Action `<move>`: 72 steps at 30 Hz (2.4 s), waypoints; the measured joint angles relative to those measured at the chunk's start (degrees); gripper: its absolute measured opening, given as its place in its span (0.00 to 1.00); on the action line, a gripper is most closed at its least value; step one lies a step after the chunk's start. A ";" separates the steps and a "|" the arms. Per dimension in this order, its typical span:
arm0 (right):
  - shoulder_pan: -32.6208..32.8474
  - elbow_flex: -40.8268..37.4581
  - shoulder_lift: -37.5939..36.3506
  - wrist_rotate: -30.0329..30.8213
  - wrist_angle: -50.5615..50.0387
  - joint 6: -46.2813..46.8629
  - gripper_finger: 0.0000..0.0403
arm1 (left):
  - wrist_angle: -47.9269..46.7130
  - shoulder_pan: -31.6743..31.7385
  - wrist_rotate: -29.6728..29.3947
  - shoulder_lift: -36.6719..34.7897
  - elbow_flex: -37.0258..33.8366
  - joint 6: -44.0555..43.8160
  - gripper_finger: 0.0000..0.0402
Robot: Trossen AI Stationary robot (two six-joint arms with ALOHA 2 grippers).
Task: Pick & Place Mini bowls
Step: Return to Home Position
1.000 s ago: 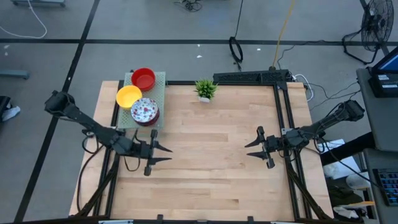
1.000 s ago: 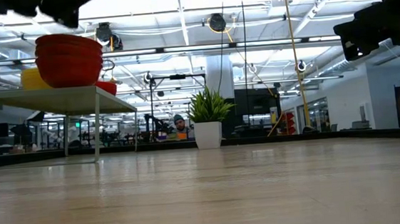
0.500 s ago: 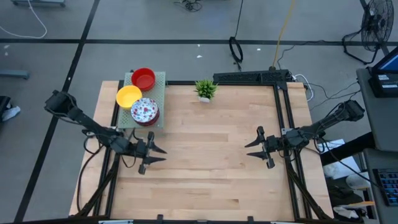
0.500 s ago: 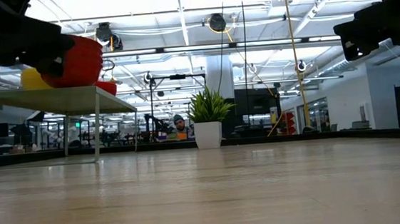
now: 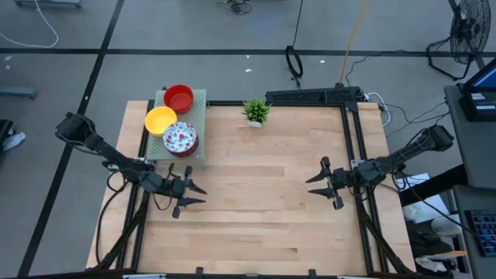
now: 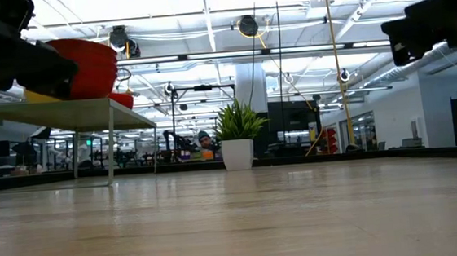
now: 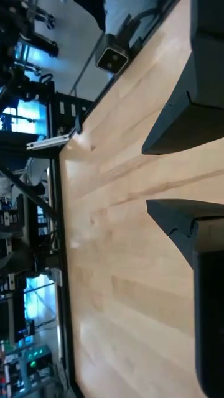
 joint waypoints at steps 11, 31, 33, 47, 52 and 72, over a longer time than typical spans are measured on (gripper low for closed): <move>-0.02 -0.02 -8.48 0.01 0.09 -0.02 0.36 | 0.09 0.00 -3.96 0.02 0.00 -1.39 0.32; -0.02 -0.07 -16.97 0.00 0.06 -0.01 0.36 | 0.08 0.00 -3.91 0.00 0.00 -2.18 0.32; -0.02 -0.07 -17.26 0.01 0.04 -0.01 0.36 | -0.19 0.00 -3.91 -0.60 0.00 -2.18 0.32; -0.02 -0.07 -19.88 0.01 0.05 -0.02 0.36 | -1.31 2.50 -3.82 -17.72 0.04 -2.27 0.32; -0.02 -0.07 -20.92 0.01 0.09 -0.01 0.36 | -1.33 4.63 -3.80 -22.39 0.04 -2.31 0.32; -0.02 -0.04 -25.55 0.01 0.04 -0.02 0.36 | -1.29 0.44 -4.13 -34.73 0.04 -2.18 0.32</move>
